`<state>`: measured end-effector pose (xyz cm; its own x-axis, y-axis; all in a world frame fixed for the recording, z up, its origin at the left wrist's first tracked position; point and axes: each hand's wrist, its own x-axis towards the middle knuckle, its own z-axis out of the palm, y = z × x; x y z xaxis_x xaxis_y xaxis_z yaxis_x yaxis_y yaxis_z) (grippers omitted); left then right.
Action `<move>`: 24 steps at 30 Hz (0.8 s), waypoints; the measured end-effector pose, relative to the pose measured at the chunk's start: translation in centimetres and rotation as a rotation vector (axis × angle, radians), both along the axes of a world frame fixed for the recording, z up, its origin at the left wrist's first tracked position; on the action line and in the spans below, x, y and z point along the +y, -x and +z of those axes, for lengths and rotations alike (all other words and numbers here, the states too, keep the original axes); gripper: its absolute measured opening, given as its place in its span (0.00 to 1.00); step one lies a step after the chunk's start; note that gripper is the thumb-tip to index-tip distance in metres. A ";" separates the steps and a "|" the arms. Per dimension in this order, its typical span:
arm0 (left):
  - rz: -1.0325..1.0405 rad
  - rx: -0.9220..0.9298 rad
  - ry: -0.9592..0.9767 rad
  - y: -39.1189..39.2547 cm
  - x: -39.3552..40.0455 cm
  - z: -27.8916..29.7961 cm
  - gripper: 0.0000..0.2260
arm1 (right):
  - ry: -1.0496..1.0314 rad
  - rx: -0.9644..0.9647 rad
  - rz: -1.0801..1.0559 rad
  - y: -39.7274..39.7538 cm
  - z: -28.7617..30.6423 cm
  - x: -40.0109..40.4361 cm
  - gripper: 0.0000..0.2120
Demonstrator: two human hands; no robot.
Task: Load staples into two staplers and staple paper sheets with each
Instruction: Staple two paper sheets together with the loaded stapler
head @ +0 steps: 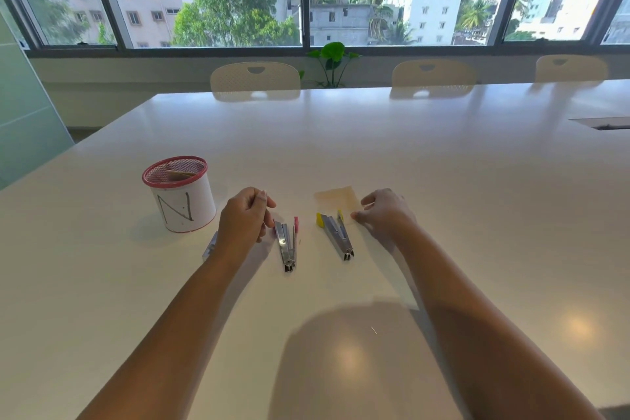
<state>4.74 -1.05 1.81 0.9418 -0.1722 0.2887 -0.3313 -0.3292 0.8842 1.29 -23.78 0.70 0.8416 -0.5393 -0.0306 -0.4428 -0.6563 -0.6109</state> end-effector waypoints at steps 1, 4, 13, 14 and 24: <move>0.000 0.002 0.005 0.0 0.0 0.0 0.12 | -0.015 -0.007 0.006 0.0 0.0 -0.1 0.16; -0.007 0.003 0.001 0.0 -0.1 0.0 0.13 | -0.063 -0.029 0.032 0.4 0.3 0.1 0.06; -0.058 0.055 0.030 0.3 -0.4 0.1 0.10 | -0.606 -0.389 -0.057 1.0 2.8 1.6 0.06; -0.079 0.089 0.067 0.4 -0.4 0.2 0.10 | -0.773 -0.386 -0.015 1.1 3.0 1.9 0.06; -0.143 0.379 0.307 0.9 -0.6 0.5 0.11 | -0.868 -0.260 0.342 1.8 2.5 7.3 0.08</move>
